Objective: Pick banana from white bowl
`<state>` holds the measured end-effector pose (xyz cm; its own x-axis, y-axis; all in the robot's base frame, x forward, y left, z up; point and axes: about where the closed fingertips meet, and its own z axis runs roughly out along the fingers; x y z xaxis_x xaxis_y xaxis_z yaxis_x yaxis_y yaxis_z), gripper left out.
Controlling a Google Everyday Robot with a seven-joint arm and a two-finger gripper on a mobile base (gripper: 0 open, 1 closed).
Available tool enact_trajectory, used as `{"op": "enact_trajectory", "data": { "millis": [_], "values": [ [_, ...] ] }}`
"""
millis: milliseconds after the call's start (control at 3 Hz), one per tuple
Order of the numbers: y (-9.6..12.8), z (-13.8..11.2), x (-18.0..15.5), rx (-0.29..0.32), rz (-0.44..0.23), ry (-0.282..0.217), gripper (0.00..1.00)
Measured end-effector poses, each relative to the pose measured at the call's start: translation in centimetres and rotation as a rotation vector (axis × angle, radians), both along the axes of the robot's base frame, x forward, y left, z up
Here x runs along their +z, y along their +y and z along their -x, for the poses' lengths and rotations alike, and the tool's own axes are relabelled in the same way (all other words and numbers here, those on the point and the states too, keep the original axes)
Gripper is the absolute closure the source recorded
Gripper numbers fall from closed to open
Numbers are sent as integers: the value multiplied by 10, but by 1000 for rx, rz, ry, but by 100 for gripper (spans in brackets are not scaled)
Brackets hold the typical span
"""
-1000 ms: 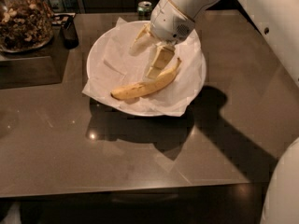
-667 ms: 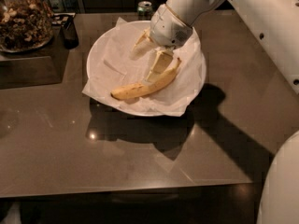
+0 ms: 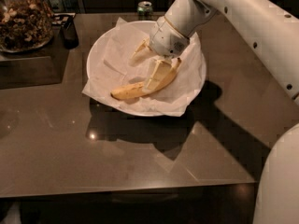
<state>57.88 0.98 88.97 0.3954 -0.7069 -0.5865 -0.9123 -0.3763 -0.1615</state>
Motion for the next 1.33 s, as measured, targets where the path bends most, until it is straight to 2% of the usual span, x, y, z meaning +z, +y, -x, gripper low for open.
{"op": "enact_trajectory", "data": {
  "millis": [1333],
  "values": [
    [6,-6,-33,27,-56,39,43]
  ]
}}
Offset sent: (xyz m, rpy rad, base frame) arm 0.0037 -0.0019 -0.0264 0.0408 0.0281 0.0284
